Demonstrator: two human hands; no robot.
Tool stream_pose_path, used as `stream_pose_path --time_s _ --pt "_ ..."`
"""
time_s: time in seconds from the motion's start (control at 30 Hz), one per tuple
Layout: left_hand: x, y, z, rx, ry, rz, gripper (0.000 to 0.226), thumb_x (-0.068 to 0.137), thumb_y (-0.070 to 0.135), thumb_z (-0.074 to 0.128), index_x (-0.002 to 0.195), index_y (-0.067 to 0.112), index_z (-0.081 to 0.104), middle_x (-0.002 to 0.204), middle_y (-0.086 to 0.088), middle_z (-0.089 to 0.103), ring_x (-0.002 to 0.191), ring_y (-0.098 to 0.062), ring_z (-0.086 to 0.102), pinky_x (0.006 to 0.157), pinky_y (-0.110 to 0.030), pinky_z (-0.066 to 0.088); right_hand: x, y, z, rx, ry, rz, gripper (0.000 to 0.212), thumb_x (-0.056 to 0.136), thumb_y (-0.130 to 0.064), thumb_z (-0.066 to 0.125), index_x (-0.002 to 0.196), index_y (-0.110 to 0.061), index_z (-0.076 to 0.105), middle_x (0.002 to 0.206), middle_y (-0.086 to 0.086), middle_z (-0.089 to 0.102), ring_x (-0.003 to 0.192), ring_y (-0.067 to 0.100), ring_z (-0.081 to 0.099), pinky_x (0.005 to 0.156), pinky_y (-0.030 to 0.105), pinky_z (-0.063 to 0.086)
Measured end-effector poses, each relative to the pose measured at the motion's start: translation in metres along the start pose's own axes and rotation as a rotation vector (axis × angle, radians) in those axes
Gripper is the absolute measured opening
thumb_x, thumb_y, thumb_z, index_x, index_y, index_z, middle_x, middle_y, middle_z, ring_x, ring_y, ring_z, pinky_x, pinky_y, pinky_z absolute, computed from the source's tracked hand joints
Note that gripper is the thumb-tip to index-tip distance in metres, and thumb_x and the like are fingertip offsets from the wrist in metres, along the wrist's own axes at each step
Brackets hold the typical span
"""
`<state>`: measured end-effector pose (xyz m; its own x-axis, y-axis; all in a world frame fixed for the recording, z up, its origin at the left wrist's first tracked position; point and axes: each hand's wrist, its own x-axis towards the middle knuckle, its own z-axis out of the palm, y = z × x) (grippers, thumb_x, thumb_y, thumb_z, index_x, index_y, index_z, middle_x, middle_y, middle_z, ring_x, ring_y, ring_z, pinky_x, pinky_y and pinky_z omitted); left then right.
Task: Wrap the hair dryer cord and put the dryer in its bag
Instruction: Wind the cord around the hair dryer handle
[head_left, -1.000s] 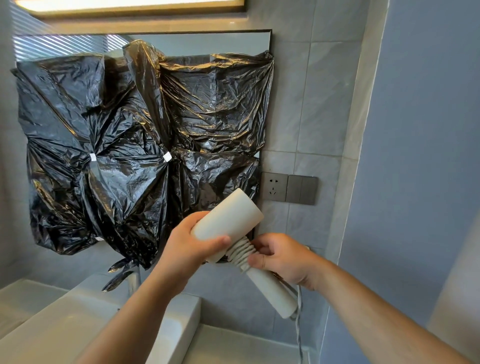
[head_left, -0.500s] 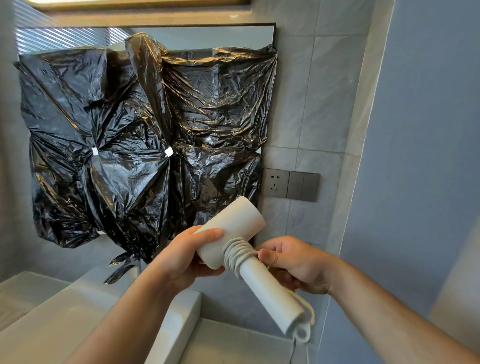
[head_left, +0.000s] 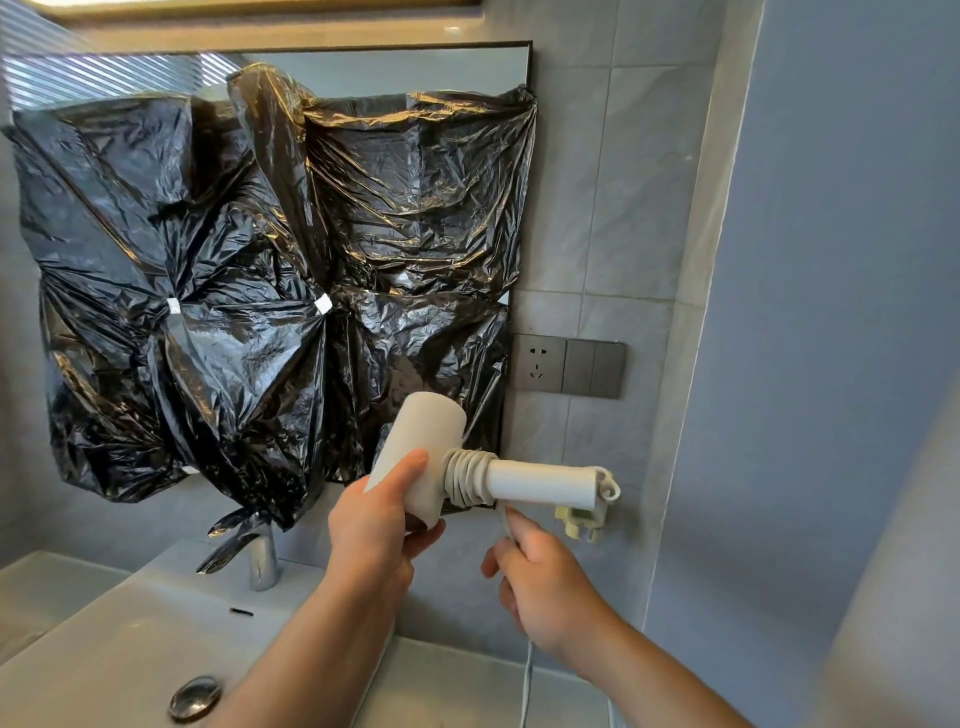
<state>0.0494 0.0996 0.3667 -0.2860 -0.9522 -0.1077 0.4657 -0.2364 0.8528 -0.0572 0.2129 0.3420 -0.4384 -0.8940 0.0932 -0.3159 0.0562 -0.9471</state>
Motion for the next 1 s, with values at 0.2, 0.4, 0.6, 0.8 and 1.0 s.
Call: stream_pose_path --time_s 0.2,0.4,0.6,0.8,1.0 --pt "-0.013 0.004 0.001 0.292 0.113 0.401 0.036 0.051 0.048 0.08 0.078 0.029 0.067 0.081 -0.004 0.068 0.076 -0.028 0.066 0.066 -0.057 0.06 -0.001 -0.017 -0.005 -0.157 -0.023 0.049 0.014 0.094 -0.011 0.046 0.083 -0.01 0.055 0.068 0.004 0.058 0.047 0.011 0.048 0.041 0.023 0.043" --pt "-0.021 0.004 0.002 0.596 0.041 0.689 0.037 0.059 0.04 0.083 0.088 0.036 0.06 0.083 0.008 0.065 0.078 -0.016 0.065 0.064 -0.045 0.058 0.003 -0.038 -0.02 -0.247 -0.035 0.035 0.017 0.083 -0.001 0.048 0.083 -0.007 0.065 0.069 0.01 0.064 0.046 0.014 0.053 0.046 0.026 0.05" --pt "-0.02 0.013 0.0 0.74 -0.108 0.743 0.052 0.054 0.035 0.089 0.09 0.052 0.054 0.094 0.016 0.063 0.089 -0.004 0.062 0.072 -0.033 0.056 0.002 -0.059 -0.045 -0.459 -0.065 -0.069 0.024 0.076 -0.004 0.058 0.08 -0.025 0.068 0.08 0.006 0.075 0.057 0.013 0.063 0.05 0.023 0.048" --pt "-0.013 0.022 -0.002 0.619 -0.204 0.557 0.05 0.046 0.039 0.085 0.093 0.032 0.069 0.091 0.003 0.071 0.083 -0.017 0.069 0.061 -0.038 0.062 0.01 -0.064 -0.068 -0.527 -0.035 -0.246 0.015 0.079 -0.012 0.073 0.075 -0.026 0.069 0.067 -0.008 0.067 0.059 -0.002 0.059 0.058 0.017 0.049" --pt "-0.01 0.029 -0.005 0.343 -0.262 0.288 0.044 0.056 0.025 0.082 0.098 0.021 0.072 0.098 -0.012 0.07 0.08 -0.026 0.066 0.061 -0.042 0.061 0.01 -0.05 -0.074 -0.207 -0.001 -0.279 0.019 0.083 -0.006 0.07 0.071 -0.021 0.07 0.064 -0.004 0.063 0.056 0.004 0.052 0.055 0.016 0.043"
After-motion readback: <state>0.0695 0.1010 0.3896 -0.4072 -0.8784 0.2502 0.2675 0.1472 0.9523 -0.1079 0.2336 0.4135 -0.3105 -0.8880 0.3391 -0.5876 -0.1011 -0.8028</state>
